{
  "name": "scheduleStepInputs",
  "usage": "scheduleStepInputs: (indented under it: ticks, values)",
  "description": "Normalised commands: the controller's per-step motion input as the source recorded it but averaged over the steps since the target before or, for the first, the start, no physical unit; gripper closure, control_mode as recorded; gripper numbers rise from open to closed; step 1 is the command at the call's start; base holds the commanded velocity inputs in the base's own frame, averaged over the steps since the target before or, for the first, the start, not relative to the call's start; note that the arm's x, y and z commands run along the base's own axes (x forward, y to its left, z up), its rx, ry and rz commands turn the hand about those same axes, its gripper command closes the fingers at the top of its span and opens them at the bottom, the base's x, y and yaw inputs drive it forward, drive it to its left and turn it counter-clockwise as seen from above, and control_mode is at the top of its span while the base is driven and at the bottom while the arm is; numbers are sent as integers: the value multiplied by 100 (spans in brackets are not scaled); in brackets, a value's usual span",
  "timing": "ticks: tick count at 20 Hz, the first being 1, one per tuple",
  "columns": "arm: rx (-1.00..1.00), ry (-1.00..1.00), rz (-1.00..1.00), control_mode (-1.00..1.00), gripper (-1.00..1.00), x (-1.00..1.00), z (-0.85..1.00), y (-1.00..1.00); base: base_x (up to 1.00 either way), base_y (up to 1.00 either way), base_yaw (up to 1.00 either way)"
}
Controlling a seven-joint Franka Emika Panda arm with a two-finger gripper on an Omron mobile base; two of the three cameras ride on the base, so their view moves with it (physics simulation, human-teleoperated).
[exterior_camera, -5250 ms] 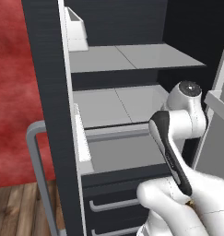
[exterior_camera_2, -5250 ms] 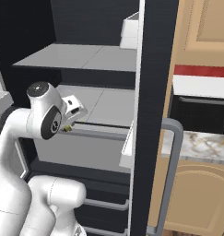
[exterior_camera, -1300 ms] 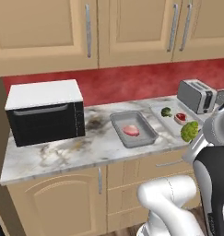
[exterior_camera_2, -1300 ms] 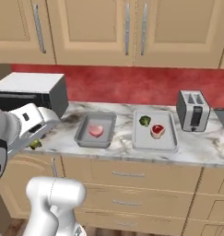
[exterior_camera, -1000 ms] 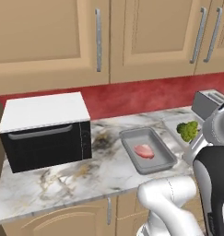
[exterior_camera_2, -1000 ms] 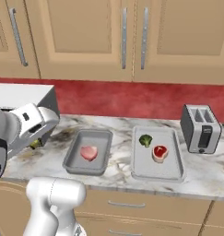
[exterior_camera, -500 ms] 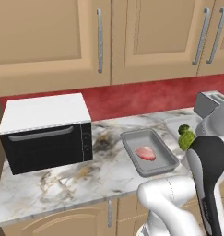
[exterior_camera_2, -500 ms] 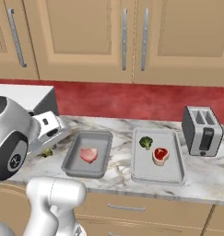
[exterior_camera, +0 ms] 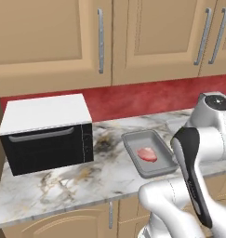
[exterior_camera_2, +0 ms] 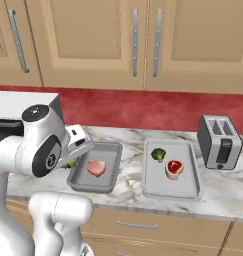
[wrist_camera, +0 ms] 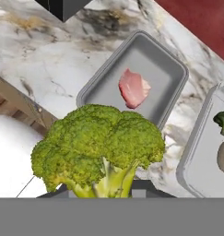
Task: Place one broccoli and one steak in each tupperware on the nearby counter, to pack two identical lunches.
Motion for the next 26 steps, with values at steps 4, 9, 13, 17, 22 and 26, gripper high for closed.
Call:
scheduleStepInputs:
  ticks: [4, 9, 13, 17, 22, 26]
  values:
    - [0, 0, -2, -100, 100, 72, -47, 0, 0, 0, 0]
    - [0, 1, -3, -100, 100, 68, -39, 0, 0, 0, 0]
    - [0, 1, -1, -100, 100, 71, -37, 0, 0, 0, 0]
    - [0, 3, 0, -100, 100, 69, -37, 0, 0, 0, 0]
    - [0, 5, -2, -100, 100, 64, -37, 0, 0, 0, 0]
    - [0, 5, -4, -100, 100, 64, -31, 0, 0, 0, 0]
